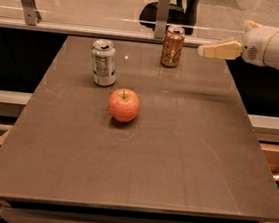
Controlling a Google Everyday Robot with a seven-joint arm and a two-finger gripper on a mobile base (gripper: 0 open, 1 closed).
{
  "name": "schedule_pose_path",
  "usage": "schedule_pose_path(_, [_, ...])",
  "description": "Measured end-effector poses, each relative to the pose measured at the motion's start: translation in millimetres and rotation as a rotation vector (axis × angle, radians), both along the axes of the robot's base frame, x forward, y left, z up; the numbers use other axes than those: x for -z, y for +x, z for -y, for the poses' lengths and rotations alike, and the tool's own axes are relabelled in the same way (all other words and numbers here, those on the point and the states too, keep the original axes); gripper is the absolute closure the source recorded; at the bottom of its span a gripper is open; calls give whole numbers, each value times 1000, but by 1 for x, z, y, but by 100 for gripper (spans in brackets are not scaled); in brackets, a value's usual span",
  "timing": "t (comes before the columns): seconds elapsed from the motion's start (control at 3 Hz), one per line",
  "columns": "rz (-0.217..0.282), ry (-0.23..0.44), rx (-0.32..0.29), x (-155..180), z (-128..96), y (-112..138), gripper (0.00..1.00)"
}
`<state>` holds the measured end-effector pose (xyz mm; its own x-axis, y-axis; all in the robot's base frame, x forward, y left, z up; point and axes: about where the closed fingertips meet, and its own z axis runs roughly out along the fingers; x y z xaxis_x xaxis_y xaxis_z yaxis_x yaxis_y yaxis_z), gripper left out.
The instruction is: Pick orange can
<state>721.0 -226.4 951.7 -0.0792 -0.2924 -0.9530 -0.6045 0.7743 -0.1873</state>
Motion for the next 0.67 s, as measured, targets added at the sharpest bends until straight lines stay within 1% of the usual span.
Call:
schedule_pose_path(0.33, [-68, 25, -38, 17, -15, 26, 0])
schedule_pose_path(0.67, [-95, 58, -84, 30, -36, 42, 0])
